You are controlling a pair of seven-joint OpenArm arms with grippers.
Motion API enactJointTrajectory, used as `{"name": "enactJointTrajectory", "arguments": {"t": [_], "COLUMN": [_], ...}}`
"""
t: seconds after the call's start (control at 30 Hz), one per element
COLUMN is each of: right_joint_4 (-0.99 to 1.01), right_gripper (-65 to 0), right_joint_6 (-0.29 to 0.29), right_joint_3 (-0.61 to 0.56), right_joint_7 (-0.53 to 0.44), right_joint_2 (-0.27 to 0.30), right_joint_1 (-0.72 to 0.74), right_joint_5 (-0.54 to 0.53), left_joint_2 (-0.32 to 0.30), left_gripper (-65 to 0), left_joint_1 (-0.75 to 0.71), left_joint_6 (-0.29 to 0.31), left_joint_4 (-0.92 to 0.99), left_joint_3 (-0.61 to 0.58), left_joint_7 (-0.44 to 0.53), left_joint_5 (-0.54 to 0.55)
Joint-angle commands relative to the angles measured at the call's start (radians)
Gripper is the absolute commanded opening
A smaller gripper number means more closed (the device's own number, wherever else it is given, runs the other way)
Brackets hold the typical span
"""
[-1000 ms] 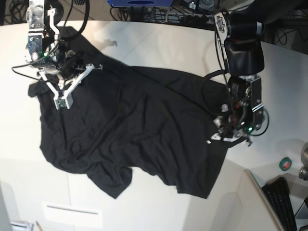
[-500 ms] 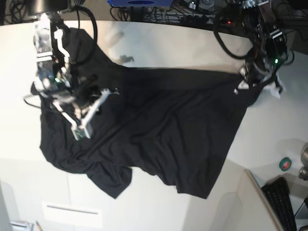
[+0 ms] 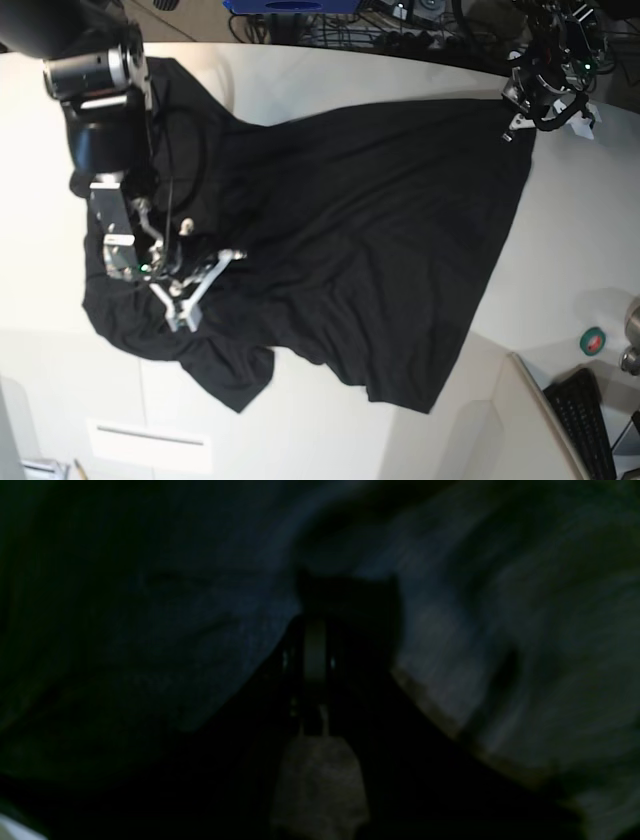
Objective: Layout the t-shirt on the table in an organized manner, then fold the t-shirt properly
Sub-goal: 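Pull the held edges apart with both grippers to smooth the shirt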
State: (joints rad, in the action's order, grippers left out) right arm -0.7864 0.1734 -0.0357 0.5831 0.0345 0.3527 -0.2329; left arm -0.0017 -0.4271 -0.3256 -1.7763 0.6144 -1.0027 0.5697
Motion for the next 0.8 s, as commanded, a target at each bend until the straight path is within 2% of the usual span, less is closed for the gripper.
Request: {"name": "enactJointTrajectory", "arguments": {"t": [0.0, 0.27, 0.37, 0.5, 0.6, 0.67, 0.77], "right_joint_4": [0.034, 0.101, 0.083, -0.141, -0.382, -0.528, -0.744], "right_gripper": [-65.0, -65.0, -65.0, -65.0, -65.0, -65.0, -65.0], "right_joint_6": [-0.024, -0.025, -0.025, -0.025, -0.025, -0.025, -0.025], "right_joint_3": [0.018, 0.033, 0.033, 0.033, 0.050, 0.090, 0.141], "right_joint_7": [-0.005, -0.110, -0.110, -0.107, -0.033, 0.047, 0.186], "right_joint_2": [0.029, 0.069, 0.069, 0.071, 0.083, 0.084, 0.091], "right_joint_1": [0.021, 0.085, 0.085, -0.017, -0.123, -0.183, -0.287], "right_joint_5": [0.031, 0.031, 0.031, 0.031, 0.031, 0.031, 0.031], "left_joint_2": [-0.008, -0.010, -0.011, -0.013, -0.013, -0.013, -0.022], "left_gripper": [-65.0, -65.0, -65.0, -33.4, -17.8, -14.0, -14.5], "left_joint_1": [0.000, 0.064, 0.073, 0.033, -0.019, -0.046, -0.040], "left_joint_6": [0.003, 0.003, 0.003, 0.003, 0.003, 0.003, 0.003], "left_joint_4": [-0.017, -0.026, -0.026, -0.049, -0.133, -0.193, -0.208], "left_joint_3": [0.002, -0.001, -0.001, 0.008, 0.009, 0.009, 0.009], "left_joint_7": [0.009, 0.002, -0.051, -0.066, -0.064, -0.068, -0.066], "left_joint_5": [0.003, 0.003, 0.003, 0.003, 0.005, 0.005, 0.005]}}
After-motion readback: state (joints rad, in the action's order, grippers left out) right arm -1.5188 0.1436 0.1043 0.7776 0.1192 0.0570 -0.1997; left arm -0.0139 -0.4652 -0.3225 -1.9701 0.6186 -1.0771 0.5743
